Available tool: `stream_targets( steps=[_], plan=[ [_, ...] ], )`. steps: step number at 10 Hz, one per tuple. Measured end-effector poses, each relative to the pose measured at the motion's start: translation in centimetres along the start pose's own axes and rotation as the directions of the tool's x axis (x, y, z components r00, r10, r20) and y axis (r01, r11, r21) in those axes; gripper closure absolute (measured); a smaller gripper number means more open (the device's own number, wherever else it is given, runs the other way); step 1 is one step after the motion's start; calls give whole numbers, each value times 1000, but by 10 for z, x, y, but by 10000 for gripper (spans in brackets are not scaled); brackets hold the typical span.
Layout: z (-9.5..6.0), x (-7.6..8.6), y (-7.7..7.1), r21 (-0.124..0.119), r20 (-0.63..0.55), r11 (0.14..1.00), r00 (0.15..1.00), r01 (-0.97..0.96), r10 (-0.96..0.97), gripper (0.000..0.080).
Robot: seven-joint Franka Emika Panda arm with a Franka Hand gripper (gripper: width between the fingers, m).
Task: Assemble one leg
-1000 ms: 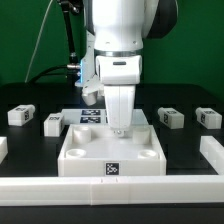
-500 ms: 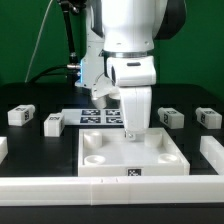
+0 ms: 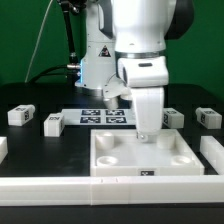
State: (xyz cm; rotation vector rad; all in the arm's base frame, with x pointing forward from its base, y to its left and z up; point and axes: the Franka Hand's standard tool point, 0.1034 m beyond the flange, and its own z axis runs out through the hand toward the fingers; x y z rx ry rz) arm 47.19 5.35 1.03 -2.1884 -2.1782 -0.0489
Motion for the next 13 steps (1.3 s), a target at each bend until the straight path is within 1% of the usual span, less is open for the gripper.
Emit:
stream_targets(
  steps=[3, 5, 10, 12, 13],
  plan=[
    [1, 19, 10, -12, -15, 1000, 1000, 22, -22, 741],
    [1, 28, 15, -13, -21, 1000, 1000, -1, 1, 741],
    [1, 27, 17, -15, -21, 1000, 1000, -19, 19, 736],
    [1, 27, 17, -15, -21, 1000, 1000, -20, 20, 394],
    [1, 27, 17, -15, -21, 1000, 1000, -20, 20, 394]
  ],
)
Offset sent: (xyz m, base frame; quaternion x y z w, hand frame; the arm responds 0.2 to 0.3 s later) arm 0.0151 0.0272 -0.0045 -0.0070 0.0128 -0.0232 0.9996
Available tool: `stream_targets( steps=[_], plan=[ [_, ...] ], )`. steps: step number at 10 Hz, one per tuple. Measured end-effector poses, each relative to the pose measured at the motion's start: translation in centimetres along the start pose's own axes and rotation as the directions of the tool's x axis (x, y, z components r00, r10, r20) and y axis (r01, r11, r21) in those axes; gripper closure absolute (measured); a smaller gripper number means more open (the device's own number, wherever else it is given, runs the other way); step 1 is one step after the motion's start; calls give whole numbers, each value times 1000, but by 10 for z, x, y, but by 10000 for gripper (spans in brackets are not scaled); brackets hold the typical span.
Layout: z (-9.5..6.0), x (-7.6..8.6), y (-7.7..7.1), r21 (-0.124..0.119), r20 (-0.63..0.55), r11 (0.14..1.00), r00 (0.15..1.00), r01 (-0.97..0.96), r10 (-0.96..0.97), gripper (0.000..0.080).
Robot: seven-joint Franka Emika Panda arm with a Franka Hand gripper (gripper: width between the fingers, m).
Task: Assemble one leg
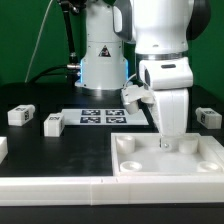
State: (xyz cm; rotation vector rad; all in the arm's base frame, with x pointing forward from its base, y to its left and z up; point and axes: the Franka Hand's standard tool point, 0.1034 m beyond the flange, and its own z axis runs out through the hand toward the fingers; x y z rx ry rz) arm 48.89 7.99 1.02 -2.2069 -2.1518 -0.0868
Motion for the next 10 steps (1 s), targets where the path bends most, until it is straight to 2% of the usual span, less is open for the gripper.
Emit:
stream_targets(
  steps=[1, 2, 7, 10],
  plan=[
    [0, 0, 0, 0, 0, 1000, 1000, 0, 0, 209],
    [0, 0, 0, 0, 0, 1000, 1000, 0, 0, 165],
    [-2, 1, 0, -2, 1, 1000, 1000, -17, 17, 150],
    [-37, 18, -6, -36, 11, 996, 996, -85, 86, 150]
  ],
)
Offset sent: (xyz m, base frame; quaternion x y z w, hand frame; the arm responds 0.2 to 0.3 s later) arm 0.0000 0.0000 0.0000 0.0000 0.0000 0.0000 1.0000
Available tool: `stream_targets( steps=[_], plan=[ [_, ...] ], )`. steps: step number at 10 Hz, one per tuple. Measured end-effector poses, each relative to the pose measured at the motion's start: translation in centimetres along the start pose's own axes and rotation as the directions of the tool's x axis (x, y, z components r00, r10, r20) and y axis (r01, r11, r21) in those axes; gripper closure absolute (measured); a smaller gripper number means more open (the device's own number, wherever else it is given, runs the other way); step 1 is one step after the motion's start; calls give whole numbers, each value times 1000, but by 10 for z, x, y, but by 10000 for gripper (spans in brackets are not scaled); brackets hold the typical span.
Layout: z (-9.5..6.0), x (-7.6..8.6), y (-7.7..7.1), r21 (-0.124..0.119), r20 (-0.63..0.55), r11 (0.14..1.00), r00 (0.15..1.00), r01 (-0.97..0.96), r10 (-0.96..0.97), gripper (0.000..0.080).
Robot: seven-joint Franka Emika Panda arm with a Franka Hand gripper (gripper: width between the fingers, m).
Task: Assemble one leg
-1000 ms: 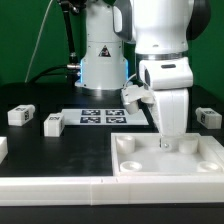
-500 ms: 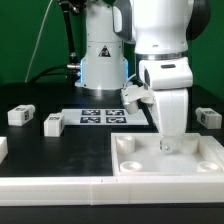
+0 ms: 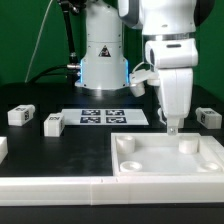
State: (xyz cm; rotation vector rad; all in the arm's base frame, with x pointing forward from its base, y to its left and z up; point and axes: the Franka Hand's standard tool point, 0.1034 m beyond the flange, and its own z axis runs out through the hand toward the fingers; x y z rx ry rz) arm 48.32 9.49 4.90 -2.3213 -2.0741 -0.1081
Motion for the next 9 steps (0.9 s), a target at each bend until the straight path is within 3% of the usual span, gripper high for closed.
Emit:
stream_targets(
  steps=[2, 3, 6, 9],
  plan=[
    [-13, 1, 7, -14, 4, 999, 999, -33, 33, 150],
    [-11, 1, 6, -11, 4, 999, 999, -34, 34, 150],
    [-10, 1, 5, -7, 0, 961, 961, -275, 275, 150],
    [-5, 16, -8, 12, -4, 801, 801, -599, 599, 150]
  ],
)
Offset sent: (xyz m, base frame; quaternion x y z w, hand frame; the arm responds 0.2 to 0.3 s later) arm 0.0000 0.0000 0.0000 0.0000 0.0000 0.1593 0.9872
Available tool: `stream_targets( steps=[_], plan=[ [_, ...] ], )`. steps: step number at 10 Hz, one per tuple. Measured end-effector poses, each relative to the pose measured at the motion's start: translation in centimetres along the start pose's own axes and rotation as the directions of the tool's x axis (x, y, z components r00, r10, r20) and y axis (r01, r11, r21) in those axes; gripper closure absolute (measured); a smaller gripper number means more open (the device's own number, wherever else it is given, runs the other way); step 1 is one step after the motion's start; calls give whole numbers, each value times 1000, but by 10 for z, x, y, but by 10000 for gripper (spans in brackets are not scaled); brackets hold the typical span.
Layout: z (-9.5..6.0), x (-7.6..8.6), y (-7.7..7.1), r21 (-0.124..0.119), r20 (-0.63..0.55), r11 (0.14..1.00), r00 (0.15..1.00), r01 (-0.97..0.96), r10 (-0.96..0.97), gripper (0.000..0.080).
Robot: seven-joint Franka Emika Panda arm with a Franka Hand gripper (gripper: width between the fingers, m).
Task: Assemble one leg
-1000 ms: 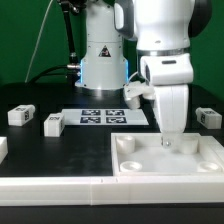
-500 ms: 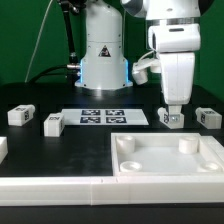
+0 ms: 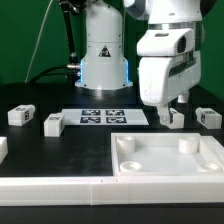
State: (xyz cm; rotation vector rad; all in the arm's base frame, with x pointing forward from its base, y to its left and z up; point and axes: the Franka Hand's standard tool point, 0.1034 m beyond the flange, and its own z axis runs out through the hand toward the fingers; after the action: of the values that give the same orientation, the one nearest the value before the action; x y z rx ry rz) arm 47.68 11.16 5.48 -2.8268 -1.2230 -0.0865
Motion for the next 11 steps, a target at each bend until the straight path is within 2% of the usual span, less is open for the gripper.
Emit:
stream_targets(
  steps=[2, 3, 5, 6, 8, 9, 10, 11],
  plan=[
    [3, 6, -12, 17, -1, 976, 977, -215, 215, 150],
    [2, 13, -22, 22, 0, 944, 945, -328, 328, 150],
    [0, 28, -32, 40, 9, 860, 861, -509, 509, 150],
    [-3, 37, -33, 42, 13, 829, 830, -557, 557, 150],
    [-2, 37, -34, 49, 16, 769, 770, -637, 637, 150],
    [-2, 37, -34, 49, 15, 776, 777, -629, 629, 150],
    [0, 37, -41, 50, 10, 760, 761, -648, 648, 150],
    [5, 42, -66, 52, 14, 753, 755, -656, 656, 150]
  ],
)
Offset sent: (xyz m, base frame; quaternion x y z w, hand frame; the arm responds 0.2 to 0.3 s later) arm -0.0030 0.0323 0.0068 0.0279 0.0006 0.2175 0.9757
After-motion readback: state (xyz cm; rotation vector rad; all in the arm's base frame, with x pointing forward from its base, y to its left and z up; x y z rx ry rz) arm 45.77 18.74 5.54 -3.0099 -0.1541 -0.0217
